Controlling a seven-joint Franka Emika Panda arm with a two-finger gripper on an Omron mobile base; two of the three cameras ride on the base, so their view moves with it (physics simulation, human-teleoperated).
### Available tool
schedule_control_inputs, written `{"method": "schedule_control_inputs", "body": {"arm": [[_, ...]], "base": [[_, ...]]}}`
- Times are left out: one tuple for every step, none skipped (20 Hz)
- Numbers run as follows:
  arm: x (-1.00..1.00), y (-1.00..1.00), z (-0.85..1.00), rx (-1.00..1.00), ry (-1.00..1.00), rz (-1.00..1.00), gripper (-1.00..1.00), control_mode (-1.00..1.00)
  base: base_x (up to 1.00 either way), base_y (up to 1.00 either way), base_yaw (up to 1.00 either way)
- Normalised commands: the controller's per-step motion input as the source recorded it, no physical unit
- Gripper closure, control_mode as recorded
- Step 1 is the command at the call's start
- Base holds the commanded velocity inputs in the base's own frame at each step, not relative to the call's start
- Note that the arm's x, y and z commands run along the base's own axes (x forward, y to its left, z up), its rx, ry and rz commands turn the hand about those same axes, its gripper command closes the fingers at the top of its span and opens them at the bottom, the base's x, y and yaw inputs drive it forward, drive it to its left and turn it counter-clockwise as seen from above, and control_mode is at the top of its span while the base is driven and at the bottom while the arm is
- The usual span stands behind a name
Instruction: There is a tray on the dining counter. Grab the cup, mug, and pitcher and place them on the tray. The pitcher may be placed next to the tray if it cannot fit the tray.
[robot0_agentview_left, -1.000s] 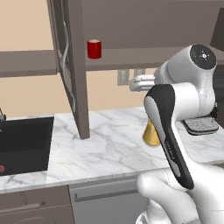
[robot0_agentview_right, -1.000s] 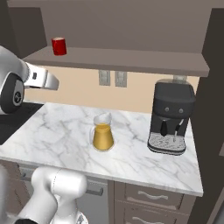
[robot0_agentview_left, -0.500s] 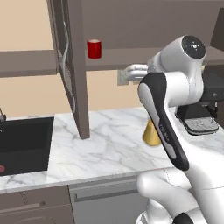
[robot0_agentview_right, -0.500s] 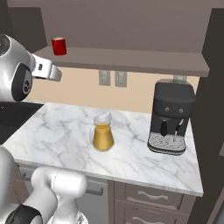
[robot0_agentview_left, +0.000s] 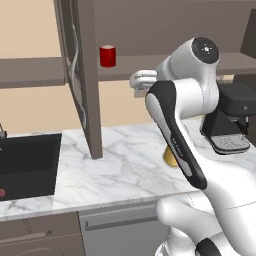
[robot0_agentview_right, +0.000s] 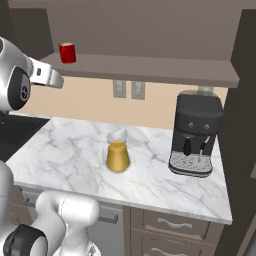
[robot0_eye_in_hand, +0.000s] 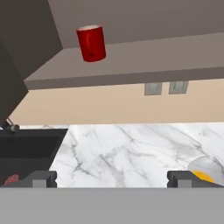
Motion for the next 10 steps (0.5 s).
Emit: {"method": "schedule_control_inputs", "body": {"arm": [[0.00, 0.00, 0.43, 0.00, -0.07, 0.03, -1.00, -1.00], [0.04, 0.00, 0.40, 0.00, -0.05, 0.08, -1.00, -1.00], [0.00, 0.00, 0.43, 0.00, -0.03, 0.10, -1.00, -1.00], [0.00, 0.00, 0.40, 0.00, -0.02, 0.11, -1.00, -1.00], [0.00, 0.00, 0.38, 0.00, -0.03, 0.11, -1.00, -1.00], [0.00, 0.00, 0.35, -0.01, -0.07, 0.11, -1.00, -1.00], [0.00, 0.00, 0.32, -0.02, -0.07, 0.09, -1.00, -1.00], [0.04, 0.00, 0.23, -0.01, -0.02, 0.07, -1.00, -1.00], [0.16, 0.00, 0.16, -0.01, 0.00, 0.06, -1.00, -1.00], [0.21, 0.00, 0.11, -0.03, 0.00, 0.05, -1.00, -1.00]], "base": [[0.00, 0.00, 0.00], [0.00, 0.00, 0.00], [0.00, 0.00, 0.00], [0.00, 0.00, 0.00], [0.00, 0.00, 0.00], [0.00, 0.00, 0.00], [0.00, 0.00, 0.00], [0.00, 0.00, 0.00], [0.00, 0.00, 0.00], [0.00, 0.00, 0.00]]}}
